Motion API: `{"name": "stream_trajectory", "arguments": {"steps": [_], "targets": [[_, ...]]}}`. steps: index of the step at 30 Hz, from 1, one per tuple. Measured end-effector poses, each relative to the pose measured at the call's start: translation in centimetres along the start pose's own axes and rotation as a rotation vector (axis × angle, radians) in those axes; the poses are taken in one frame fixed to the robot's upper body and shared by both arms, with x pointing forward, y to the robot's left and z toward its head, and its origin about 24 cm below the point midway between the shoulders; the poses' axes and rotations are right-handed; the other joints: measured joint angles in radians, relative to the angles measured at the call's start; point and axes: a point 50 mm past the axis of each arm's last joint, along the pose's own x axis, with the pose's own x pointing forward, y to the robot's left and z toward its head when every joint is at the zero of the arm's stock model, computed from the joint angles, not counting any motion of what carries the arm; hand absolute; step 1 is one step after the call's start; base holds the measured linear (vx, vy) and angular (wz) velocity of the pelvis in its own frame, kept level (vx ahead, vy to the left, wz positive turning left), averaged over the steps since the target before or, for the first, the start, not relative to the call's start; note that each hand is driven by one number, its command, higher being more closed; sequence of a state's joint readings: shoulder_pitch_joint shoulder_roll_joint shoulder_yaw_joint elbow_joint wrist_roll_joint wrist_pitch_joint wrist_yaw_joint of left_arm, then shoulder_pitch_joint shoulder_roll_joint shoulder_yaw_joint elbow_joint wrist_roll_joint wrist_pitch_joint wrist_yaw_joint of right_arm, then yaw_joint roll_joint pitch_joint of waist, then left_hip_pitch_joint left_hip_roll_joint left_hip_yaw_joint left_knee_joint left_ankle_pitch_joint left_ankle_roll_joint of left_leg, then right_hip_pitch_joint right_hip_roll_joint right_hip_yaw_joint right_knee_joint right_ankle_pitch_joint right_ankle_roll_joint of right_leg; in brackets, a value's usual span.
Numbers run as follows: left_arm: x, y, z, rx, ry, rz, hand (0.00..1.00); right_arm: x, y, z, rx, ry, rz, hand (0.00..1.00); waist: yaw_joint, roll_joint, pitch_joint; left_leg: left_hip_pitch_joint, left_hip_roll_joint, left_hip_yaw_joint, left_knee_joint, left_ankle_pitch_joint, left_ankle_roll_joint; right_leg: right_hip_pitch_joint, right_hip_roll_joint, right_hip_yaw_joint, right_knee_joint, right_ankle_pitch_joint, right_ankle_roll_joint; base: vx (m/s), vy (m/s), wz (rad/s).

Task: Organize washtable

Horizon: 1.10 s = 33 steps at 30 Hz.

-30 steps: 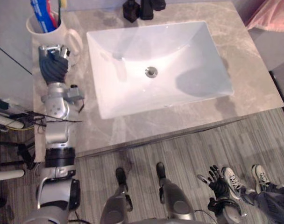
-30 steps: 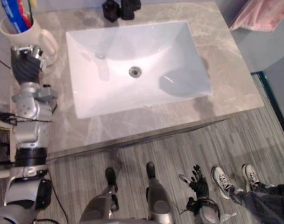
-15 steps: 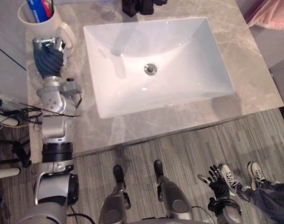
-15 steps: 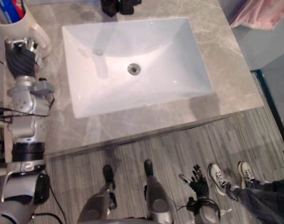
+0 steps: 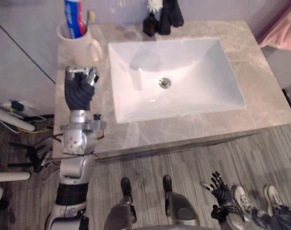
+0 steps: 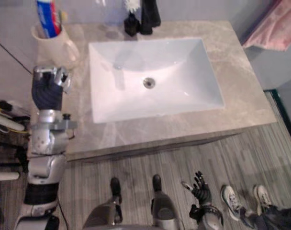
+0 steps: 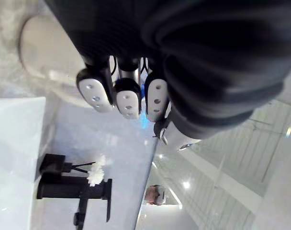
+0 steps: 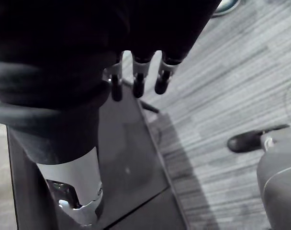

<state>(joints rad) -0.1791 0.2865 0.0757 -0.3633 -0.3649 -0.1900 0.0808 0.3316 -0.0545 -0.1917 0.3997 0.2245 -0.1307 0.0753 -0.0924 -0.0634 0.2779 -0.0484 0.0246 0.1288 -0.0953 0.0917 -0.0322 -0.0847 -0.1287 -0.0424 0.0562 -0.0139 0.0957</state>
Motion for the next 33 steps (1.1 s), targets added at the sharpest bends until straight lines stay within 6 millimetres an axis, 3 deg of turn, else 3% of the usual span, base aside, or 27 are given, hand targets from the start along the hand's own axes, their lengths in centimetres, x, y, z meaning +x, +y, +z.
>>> {"name": "stream_trajectory", "arguments": {"steps": [6,12,13,18,23,27,33], "targets": [[-5.0,2.6,1.9,0.04,0.019,0.112,1.0,-0.7,-0.5,-0.8,-0.005,0.026,-0.001,0.0,0.029,0.061,-0.091,0.053,0.002,-0.031,-0.007,-0.009,0.0,0.066,-0.009,-0.061,0.034,-0.045,-0.004,0.01,-0.011,0.25],[-11.1,6.2,1.5,0.091,0.193,0.36,1.0,-1.6,-0.8,-1.2,-0.008,0.038,-0.013,0.0,0.065,0.068,-0.172,0.082,0.011,-0.043,-0.006,-0.014,0.006,0.098,-0.015,-0.1,0.055,-0.083,-0.008,-0.02,-0.021,0.19],[-12.5,6.8,1.1,0.095,0.244,0.415,0.0,-1.8,-0.9,-1.5,-0.011,0.047,-0.017,0.0,0.077,0.064,-0.192,0.083,0.012,-0.044,-0.006,-0.015,0.006,0.098,-0.017,-0.108,0.061,-0.09,-0.001,-0.01,-0.008,0.13],[-18.7,8.5,-2.5,0.072,0.519,0.632,0.0,-2.3,-1.2,-2.0,-0.033,0.071,-0.022,0.0,0.082,0.054,-0.226,0.098,0.008,-0.043,-0.001,-0.014,0.006,0.123,-0.042,-0.16,0.098,-0.12,0.005,0.01,0.006,0.3],[-25.5,8.2,-6.5,0.021,0.862,0.758,0.0,-2.3,-1.1,-2.2,-0.04,0.079,-0.018,0.0,0.082,0.043,-0.258,0.101,0.008,-0.043,0.0,-0.014,0.006,0.132,-0.058,-0.2,0.131,-0.148,0.006,0.03,-0.009,0.25],[-30.8,5.7,-9.8,-0.051,1.172,0.732,0.0,-2.2,-0.3,-2.5,-0.047,0.095,0.012,0.0,0.084,0.042,-0.264,0.116,0.006,-0.044,0.0,-0.014,0.005,0.136,-0.067,-0.206,0.166,-0.174,0.01,0.04,-0.02,0.06],[-34.2,2.0,-12.5,-0.078,1.443,0.637,0.0,-1.8,0.5,-3.7,-0.043,0.152,0.013,0.0,0.081,0.042,-0.269,0.116,0.008,-0.044,0.0,-0.015,-0.004,0.136,-0.066,-0.209,0.169,-0.183,0.011,0.03,-0.014,0.0]]}}
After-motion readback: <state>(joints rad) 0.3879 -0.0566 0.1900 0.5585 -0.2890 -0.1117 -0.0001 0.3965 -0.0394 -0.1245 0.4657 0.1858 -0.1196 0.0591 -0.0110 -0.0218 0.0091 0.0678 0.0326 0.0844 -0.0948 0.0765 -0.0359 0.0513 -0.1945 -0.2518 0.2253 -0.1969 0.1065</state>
